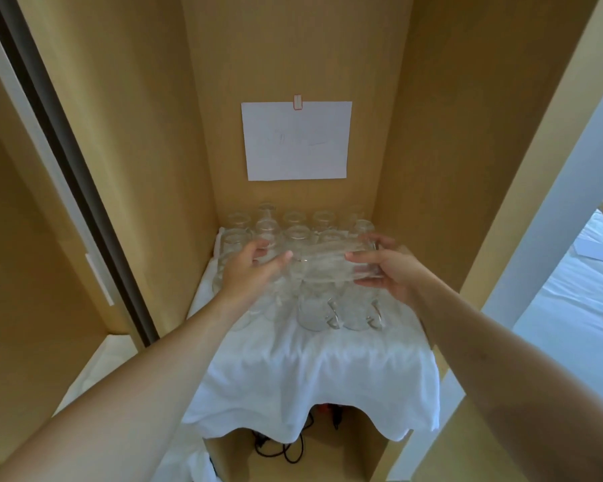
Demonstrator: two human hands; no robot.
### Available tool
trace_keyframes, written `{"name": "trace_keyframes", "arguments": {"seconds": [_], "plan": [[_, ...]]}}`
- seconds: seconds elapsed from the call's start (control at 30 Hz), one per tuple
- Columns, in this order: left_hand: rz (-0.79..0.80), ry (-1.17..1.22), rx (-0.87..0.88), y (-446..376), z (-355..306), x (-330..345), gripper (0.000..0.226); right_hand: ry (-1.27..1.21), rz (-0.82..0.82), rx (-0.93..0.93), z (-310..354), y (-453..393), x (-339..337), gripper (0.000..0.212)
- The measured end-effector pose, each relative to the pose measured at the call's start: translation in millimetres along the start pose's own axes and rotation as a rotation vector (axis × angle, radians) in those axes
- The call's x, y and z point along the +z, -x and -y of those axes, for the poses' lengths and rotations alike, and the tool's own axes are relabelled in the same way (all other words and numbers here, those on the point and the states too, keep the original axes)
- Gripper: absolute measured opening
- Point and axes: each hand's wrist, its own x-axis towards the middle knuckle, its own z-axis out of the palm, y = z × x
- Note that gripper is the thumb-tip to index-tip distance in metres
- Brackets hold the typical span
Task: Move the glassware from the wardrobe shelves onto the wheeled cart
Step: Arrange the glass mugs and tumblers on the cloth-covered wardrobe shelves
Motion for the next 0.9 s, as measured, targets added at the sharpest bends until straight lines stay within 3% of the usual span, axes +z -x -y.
{"name": "trace_keyframes", "arguments": {"seconds": [0.13,0.3,0.4,0.5,0.9], "plan": [[0.017,-0.114,0.035,-3,4,20,0.068,0.454,-0.217,-0.145,20,5,-26,0.072],[0.074,-0.152,0.102,-2,-1,49,0.063,1.136,-0.237,-0.198,34,16,-43,0.077],[0.064,-0.208,0.146,-2,-6,59,0.06,1.346,-0.268,-0.175,31,17,-46,0.084],[0.075,-0.248,0.161,-4,-6,63,0.061,1.431,-0.255,-0.137,24,14,-48,0.083],[0.071,-0.249,0.142,-14,7,58,0.053,1.343,-0.182,-0.04,-17,-20,-52,0.089]]}}
